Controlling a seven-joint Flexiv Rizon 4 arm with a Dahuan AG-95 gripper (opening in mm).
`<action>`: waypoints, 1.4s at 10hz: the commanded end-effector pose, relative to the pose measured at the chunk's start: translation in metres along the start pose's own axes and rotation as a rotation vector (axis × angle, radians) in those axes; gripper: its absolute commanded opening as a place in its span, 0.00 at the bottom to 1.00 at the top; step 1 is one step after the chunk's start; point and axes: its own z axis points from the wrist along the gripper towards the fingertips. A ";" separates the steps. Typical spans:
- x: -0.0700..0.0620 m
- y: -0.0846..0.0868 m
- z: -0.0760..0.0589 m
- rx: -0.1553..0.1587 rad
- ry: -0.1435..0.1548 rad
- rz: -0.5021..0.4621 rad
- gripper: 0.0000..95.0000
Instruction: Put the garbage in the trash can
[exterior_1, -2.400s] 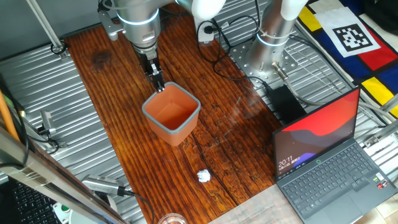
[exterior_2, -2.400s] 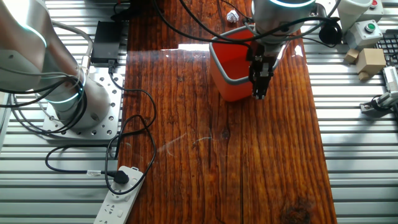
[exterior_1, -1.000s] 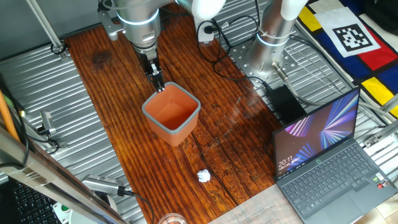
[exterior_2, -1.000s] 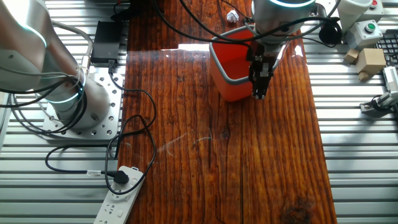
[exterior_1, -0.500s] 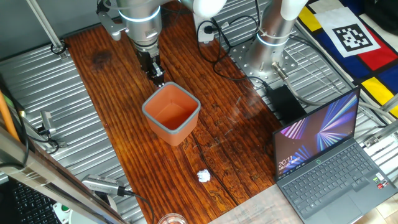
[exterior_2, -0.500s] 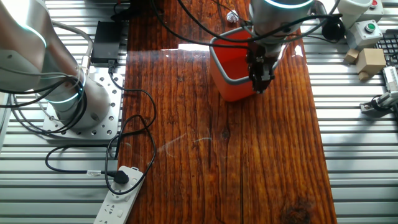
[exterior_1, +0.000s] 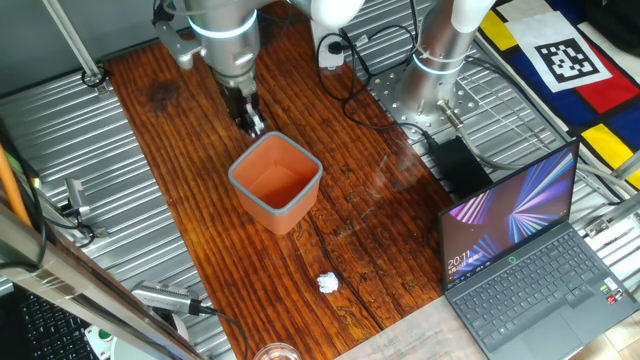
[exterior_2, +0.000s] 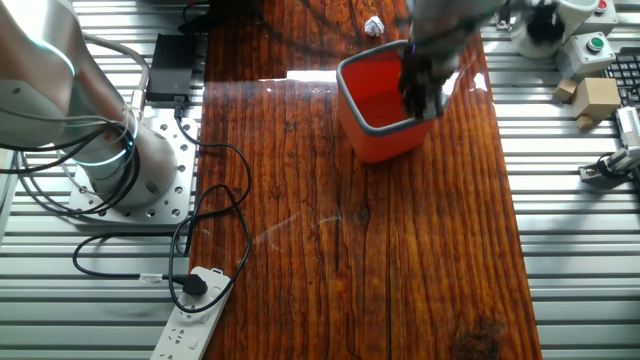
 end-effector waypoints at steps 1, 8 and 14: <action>-0.015 0.011 0.002 0.001 0.000 0.011 0.00; -0.018 0.013 0.001 0.007 -0.002 -0.007 0.00; -0.018 0.013 0.001 -0.009 -0.005 -0.120 0.00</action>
